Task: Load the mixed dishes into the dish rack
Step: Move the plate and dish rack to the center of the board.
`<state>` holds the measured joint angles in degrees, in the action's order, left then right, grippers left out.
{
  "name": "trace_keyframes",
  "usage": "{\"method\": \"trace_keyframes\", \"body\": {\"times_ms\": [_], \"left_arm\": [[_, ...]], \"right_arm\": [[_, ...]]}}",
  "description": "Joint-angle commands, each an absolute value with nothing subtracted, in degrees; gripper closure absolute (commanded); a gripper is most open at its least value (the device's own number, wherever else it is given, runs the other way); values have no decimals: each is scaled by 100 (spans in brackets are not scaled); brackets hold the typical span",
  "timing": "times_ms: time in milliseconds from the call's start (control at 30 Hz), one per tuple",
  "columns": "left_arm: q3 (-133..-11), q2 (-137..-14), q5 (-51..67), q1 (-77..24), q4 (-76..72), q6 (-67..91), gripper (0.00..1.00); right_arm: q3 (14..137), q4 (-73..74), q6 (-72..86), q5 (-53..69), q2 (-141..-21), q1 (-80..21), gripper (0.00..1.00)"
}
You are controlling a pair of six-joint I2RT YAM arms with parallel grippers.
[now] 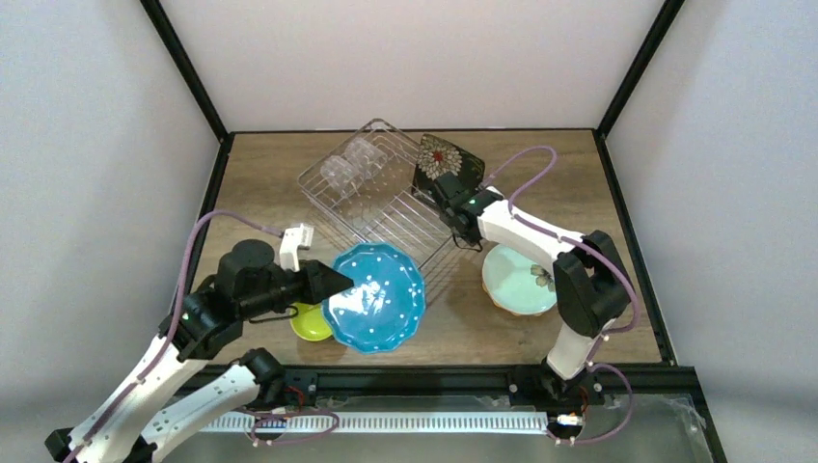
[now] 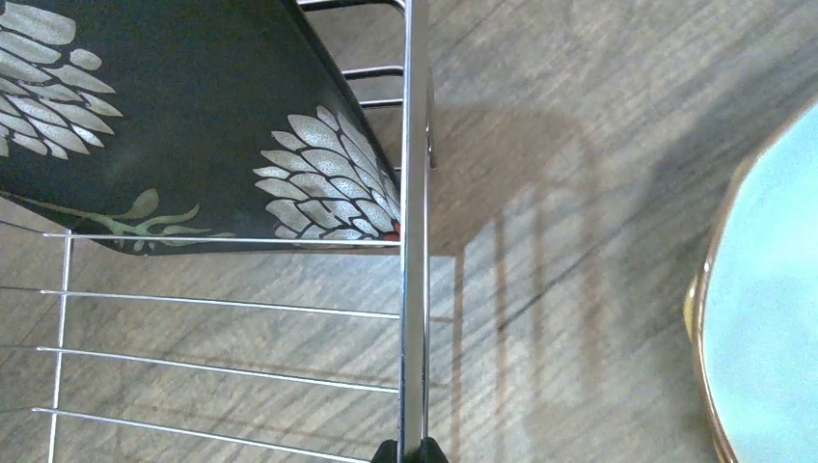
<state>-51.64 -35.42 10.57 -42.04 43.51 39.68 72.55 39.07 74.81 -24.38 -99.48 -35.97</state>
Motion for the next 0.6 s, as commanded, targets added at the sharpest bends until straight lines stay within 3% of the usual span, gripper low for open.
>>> {"method": "trace_keyframes", "body": {"times_ms": [0, 200, 267, 367, 433, 567], "left_arm": [[-5392, -3288, 1272, -4227, 3894, 4263, 97], [-5395, -3187, 1301, -4224, 3961, 4300, 97], [-5396, -3174, 1301, -4227, 3972, 4298, 97], [-5405, -3173, 1301, -4226, 3981, 4298, 97], [-5401, -3170, 1292, -4227, 3974, 4307, 97], [-5405, -3173, 1285, -4226, 3921, 4361, 97]], "right_arm": [[6971, 4700, 8006, -2157, -9970, -4030, 99], [6944, 4800, 8272, -2226, -9964, -4252, 95], [6912, 4757, 8228, -2265, -9910, -4256, 80], [6849, 4652, 8143, -2344, -9740, -4260, 49], [6820, 4574, 8068, -2387, -9629, -4259, 37], [6850, 4640, 8003, -2447, -9501, -4262, 29]]}}
